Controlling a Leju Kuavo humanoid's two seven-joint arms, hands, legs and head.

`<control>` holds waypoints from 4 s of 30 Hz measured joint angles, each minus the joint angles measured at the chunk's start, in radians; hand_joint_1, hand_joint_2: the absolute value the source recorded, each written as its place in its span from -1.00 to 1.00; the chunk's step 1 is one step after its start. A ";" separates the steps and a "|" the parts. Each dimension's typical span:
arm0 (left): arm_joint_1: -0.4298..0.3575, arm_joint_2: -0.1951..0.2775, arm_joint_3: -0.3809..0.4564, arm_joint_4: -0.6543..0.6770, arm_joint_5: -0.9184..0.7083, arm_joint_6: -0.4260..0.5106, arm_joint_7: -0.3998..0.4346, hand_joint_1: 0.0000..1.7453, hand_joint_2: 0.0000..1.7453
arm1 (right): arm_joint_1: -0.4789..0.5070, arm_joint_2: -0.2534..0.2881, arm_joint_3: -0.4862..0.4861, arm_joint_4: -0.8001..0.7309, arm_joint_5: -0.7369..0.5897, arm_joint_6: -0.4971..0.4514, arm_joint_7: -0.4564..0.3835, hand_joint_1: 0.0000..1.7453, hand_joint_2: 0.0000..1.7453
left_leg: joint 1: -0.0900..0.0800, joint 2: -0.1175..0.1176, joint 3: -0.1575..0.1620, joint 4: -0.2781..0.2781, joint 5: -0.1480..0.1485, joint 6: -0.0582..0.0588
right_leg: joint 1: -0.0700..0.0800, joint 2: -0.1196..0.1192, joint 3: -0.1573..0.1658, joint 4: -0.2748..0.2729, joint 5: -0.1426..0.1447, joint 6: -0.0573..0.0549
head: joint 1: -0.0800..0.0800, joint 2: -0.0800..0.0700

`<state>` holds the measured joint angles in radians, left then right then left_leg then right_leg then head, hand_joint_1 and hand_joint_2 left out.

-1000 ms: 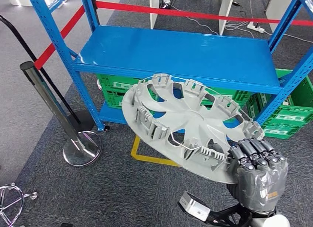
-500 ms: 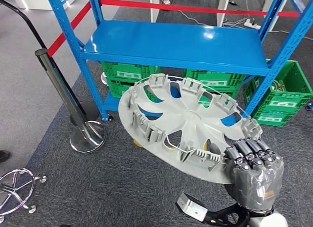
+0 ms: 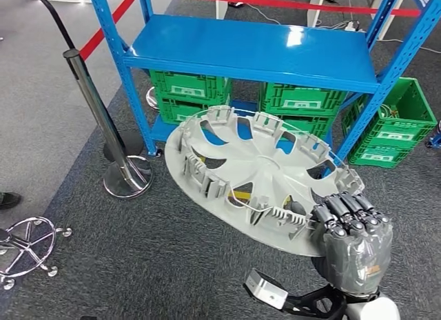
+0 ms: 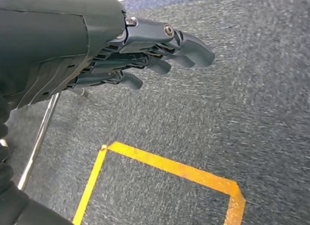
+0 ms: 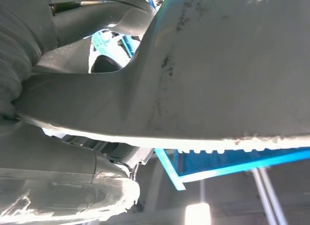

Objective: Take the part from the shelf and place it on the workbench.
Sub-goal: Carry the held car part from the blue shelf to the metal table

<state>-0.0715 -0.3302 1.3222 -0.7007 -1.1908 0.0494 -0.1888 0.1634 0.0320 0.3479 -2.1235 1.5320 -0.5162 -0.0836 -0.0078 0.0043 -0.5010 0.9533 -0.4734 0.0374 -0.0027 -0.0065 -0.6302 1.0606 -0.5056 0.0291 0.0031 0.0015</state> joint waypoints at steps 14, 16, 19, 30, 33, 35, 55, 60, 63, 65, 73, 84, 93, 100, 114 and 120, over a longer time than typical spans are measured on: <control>0.000 0.001 0.008 0.000 0.004 0.002 0.000 -1.00 1.00 | -0.017 -0.001 0.013 0.022 0.001 0.005 0.010 1.00 1.00 | -0.001 -0.001 -0.155 0.044 0.095 -0.042 | -0.007 0.004 0.169 -0.095 -0.032 -0.020 | 0.003 0.000; 0.001 0.001 0.012 0.000 0.004 0.002 0.000 -1.00 1.00 | -0.019 -0.001 0.013 0.024 0.001 0.005 0.010 1.00 1.00 | 0.003 -0.001 -0.181 0.136 -0.002 -0.054 | -0.007 0.001 0.154 -0.093 -0.013 -0.037 | 0.000 0.000; 0.001 0.001 0.014 0.000 0.004 0.003 0.000 -1.00 1.00 | -0.021 -0.001 0.014 0.028 0.001 0.006 0.011 1.00 1.00 | 0.007 -0.002 -0.212 0.316 -0.094 -0.061 | -0.003 -0.001 0.112 -0.084 0.012 -0.043 | -0.002 0.000; -0.001 0.005 0.016 -0.001 0.011 -0.001 -0.015 -1.00 1.00 | -0.023 -0.001 0.015 0.032 -0.001 0.003 0.015 1.00 1.00 | 0.000 -0.002 0.001 -0.004 0.000 -0.005 | 0.005 0.002 0.023 -0.026 0.021 -0.005 | 0.005 0.000; -0.001 0.004 0.016 -0.001 0.017 -0.007 -0.023 -1.00 1.00 | -0.023 -0.001 0.016 0.034 -0.002 0.002 0.016 1.00 1.00 | 0.001 0.001 -0.016 -0.003 0.012 -0.002 | -0.001 0.004 -0.054 0.163 -0.077 0.009 | 0.011 0.000; 0.000 0.004 0.016 -0.001 0.018 -0.010 -0.024 -1.00 1.00 | -0.022 -0.002 0.017 0.035 -0.002 0.002 0.016 1.00 1.00 | 0.001 0.002 -0.026 0.004 0.016 -0.003 | -0.004 0.004 -0.064 0.213 -0.085 0.016 | 0.011 0.000; 0.000 0.010 0.016 0.000 0.039 -0.033 -0.051 -1.00 1.00 | -0.023 -0.002 0.018 0.038 -0.007 0.000 0.018 1.00 1.00 | 0.004 -0.002 -0.024 0.063 -0.022 -0.035 | -0.004 0.005 0.048 -0.051 0.047 -0.028 | 0.004 0.000; 0.003 0.015 0.017 0.008 0.049 -0.062 -0.076 -1.00 1.00 | -0.023 -0.002 0.018 0.038 -0.012 -0.002 0.017 1.00 1.00 | 0.000 -0.002 -0.022 0.028 -0.010 -0.037 | -0.002 0.003 0.039 -0.057 0.057 -0.037 | 0.006 0.000; 0.003 0.021 0.016 0.018 0.044 -0.070 -0.095 -1.00 1.00 | -0.023 -0.003 0.019 0.038 -0.014 -0.003 0.016 1.00 1.00 | -0.002 -0.002 -0.028 0.028 -0.003 -0.033 | -0.004 0.003 0.037 -0.064 0.069 -0.031 | 0.006 0.000; 0.003 0.023 0.016 0.026 0.039 -0.071 -0.103 -1.00 1.00 | -0.023 -0.003 0.018 0.038 -0.015 -0.004 0.016 1.00 1.00 | -0.004 -0.002 -0.031 0.028 0.000 -0.028 | -0.006 0.004 0.036 -0.068 0.075 -0.022 | 0.006 0.000; 0.002 0.041 0.015 0.049 0.027 -0.068 -0.108 -1.00 1.00 | -0.024 -0.003 0.018 0.038 -0.015 -0.001 0.016 1.00 1.00 | -0.010 0.000 -0.042 0.025 0.021 0.002 | -0.015 0.004 0.029 -0.077 0.089 0.021 | 0.005 0.000; 0.002 0.042 0.015 0.055 0.018 -0.066 -0.093 -1.00 1.00 | -0.025 -0.003 0.018 0.041 -0.017 0.003 0.011 1.00 1.00 | -0.005 0.003 -0.094 0.017 0.070 -0.010 | -0.017 0.003 0.130 -0.054 -0.015 0.020 | 0.009 0.000; 0.004 0.046 0.016 0.055 0.016 -0.066 -0.092 -1.00 1.00 | -0.023 -0.003 0.016 0.041 -0.017 0.003 0.011 1.00 1.00 | -0.002 0.001 -0.111 0.041 0.050 0.038 | -0.003 0.006 0.119 -0.074 -0.011 -0.019 | -0.003 0.000; 0.005 0.046 0.016 0.055 0.015 -0.059 -0.090 -1.00 1.00 | -0.023 -0.003 0.016 0.041 -0.017 0.005 0.011 1.00 1.00 | 0.006 0.000 -0.120 0.037 0.091 -0.014 | 0.003 0.005 0.115 -0.062 -0.010 -0.023 | -0.002 0.000; 0.002 0.040 0.016 0.055 0.014 -0.050 -0.062 -1.00 1.00 | -0.028 -0.003 0.014 0.045 0.027 0.007 0.007 1.00 1.00 | -0.001 0.000 -0.130 0.050 0.076 -0.027 | -0.007 0.004 0.109 -0.063 -0.013 -0.008 | -0.001 0.000; 0.001 0.037 0.017 0.055 0.008 -0.051 -0.054 -1.00 1.00 | -0.033 -0.003 0.012 0.046 0.027 0.007 -0.004 1.00 1.00 | 0.007 -0.007 -0.123 0.024 0.089 -0.003 | -0.009 0.003 0.076 0.013 -0.074 0.011 | 0.003 0.000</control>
<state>-0.0701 -0.2929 1.3390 -0.6455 -1.1831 -0.0014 -0.2429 0.1301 0.0286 0.3602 -2.0773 1.5591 -0.5091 -0.0880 -0.0009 -0.0029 -0.6243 0.9772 -0.3846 0.0340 -0.0117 -0.0033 -0.5539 1.0741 -0.5794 0.0399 0.0059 0.0015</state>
